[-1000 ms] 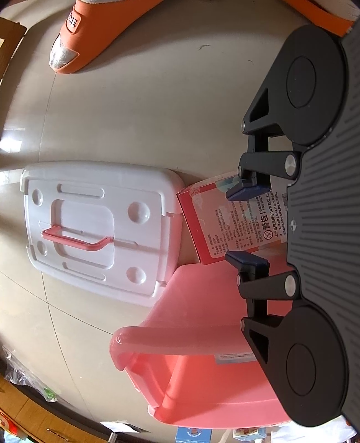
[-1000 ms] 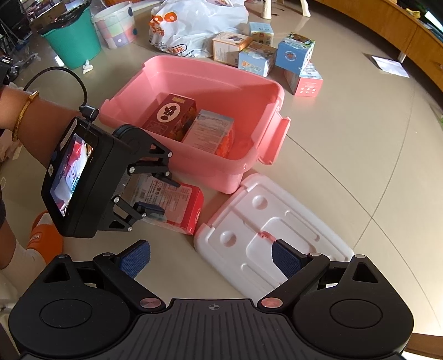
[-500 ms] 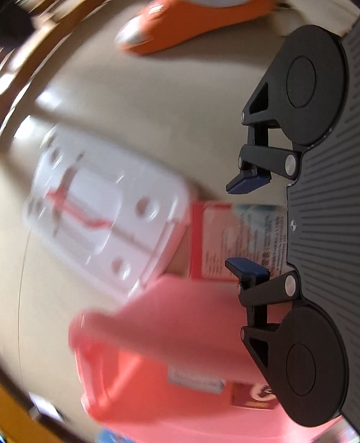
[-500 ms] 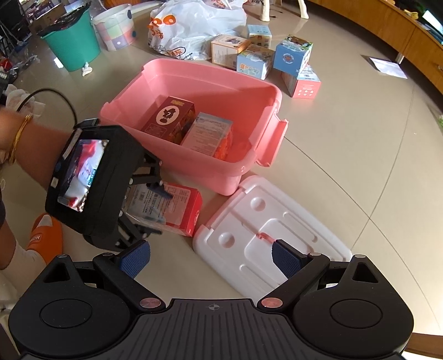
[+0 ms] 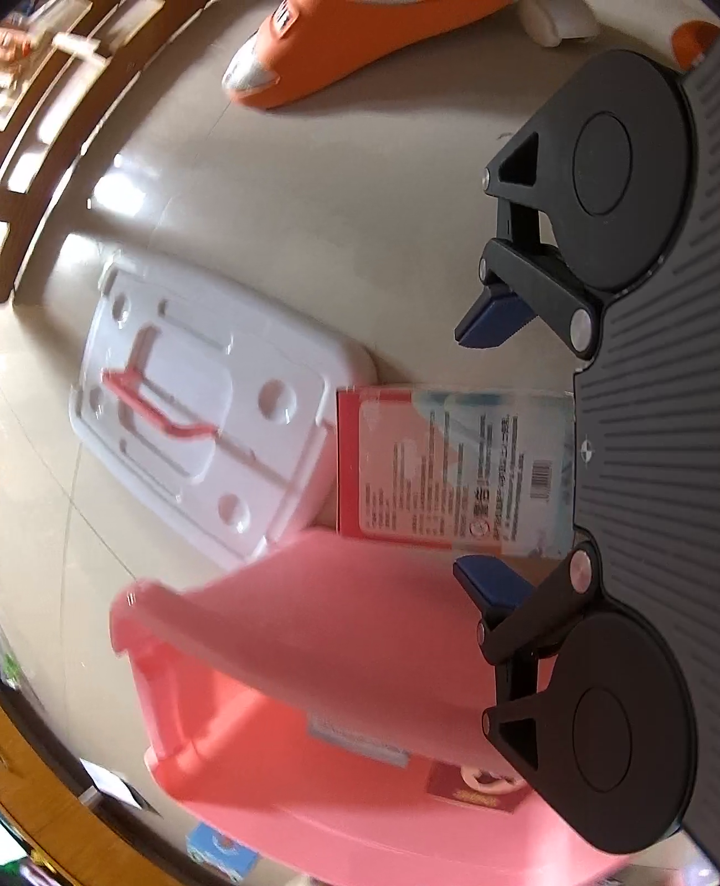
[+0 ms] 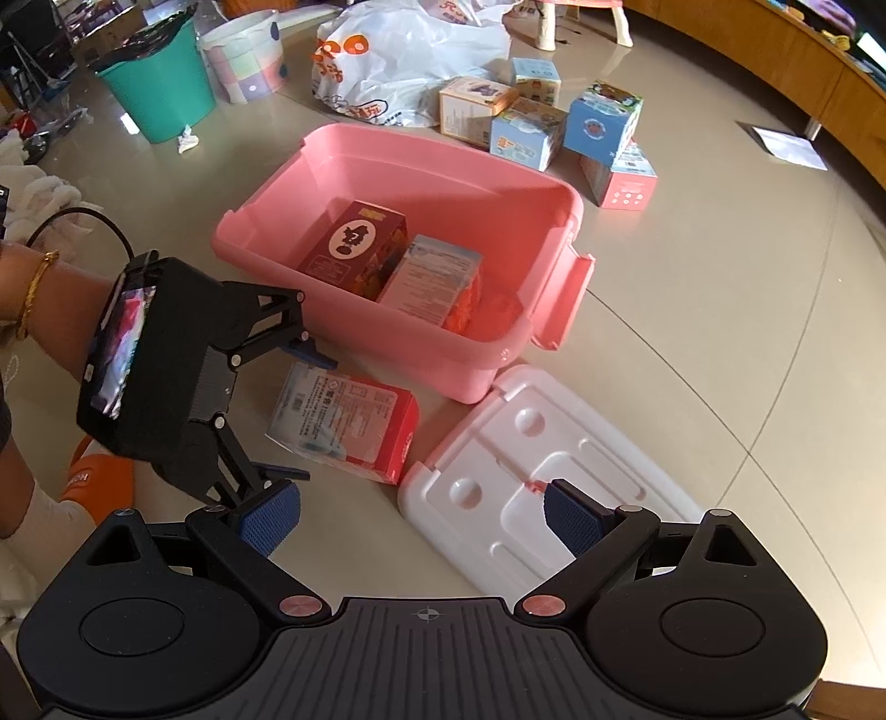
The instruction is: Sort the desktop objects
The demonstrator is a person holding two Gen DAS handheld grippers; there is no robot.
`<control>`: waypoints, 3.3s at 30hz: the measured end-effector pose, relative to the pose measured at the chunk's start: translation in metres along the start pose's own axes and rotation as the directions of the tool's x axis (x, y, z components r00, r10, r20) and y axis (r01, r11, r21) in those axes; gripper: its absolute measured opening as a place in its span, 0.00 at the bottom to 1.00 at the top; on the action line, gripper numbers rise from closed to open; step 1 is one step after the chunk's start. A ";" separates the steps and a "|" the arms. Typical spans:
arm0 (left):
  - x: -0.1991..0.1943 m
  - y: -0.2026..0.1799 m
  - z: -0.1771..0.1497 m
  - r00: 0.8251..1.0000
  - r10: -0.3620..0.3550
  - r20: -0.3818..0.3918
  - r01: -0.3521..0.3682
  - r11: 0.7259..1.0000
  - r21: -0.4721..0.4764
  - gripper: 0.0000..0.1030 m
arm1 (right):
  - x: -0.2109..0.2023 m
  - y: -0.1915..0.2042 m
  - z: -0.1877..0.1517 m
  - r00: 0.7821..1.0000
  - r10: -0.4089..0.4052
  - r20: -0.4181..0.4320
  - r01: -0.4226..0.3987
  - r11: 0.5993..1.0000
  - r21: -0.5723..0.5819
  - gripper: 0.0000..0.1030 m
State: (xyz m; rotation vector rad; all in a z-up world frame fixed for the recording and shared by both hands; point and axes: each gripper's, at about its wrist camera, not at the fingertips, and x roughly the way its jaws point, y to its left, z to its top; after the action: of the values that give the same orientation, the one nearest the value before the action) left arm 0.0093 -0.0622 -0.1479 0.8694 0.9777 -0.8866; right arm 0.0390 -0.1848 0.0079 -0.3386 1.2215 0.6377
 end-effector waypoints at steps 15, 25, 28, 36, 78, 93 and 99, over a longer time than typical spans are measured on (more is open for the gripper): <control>0.024 -0.009 0.007 0.996 0.072 -0.050 -0.071 0.997 0.012 0.94 | 0.008 0.004 -0.005 0.999 -0.009 -0.032 0.009 1.000 0.005 0.91; 0.035 -0.012 0.009 0.988 0.142 -0.062 -0.140 0.989 0.042 0.99 | 0.005 0.009 -0.007 1.000 0.005 -0.026 -0.005 1.000 -0.008 0.91; 0.030 -0.010 0.011 0.994 0.098 -0.051 -0.098 0.995 0.003 0.99 | 0.004 0.007 -0.007 1.000 0.000 -0.029 0.000 1.000 0.000 0.91; 0.019 -0.024 0.018 0.998 -0.012 -0.057 0.013 1.000 0.024 0.99 | 0.000 0.008 -0.002 1.000 0.002 -0.015 -0.002 1.000 -0.008 0.91; -0.016 -0.021 0.039 0.975 -0.104 -0.194 0.024 0.925 -0.379 0.70 | -0.020 -0.001 -0.009 0.993 -0.117 -0.018 0.117 0.993 0.025 0.91; -0.103 0.058 0.031 0.988 -0.051 -0.146 -0.050 0.788 -0.614 0.70 | -0.017 -0.018 -0.029 0.984 -0.168 -0.057 0.173 0.980 0.100 0.91; -0.118 0.110 0.044 0.993 -0.002 -0.116 -0.078 0.729 -0.680 0.70 | -0.019 -0.011 -0.026 0.988 -0.146 -0.040 0.149 0.985 0.085 0.91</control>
State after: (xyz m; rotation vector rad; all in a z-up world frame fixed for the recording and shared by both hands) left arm 0.0872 -0.0351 -0.0023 0.2911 1.2631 -0.3727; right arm 0.0223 -0.2127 0.0161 -0.3639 1.2397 0.4510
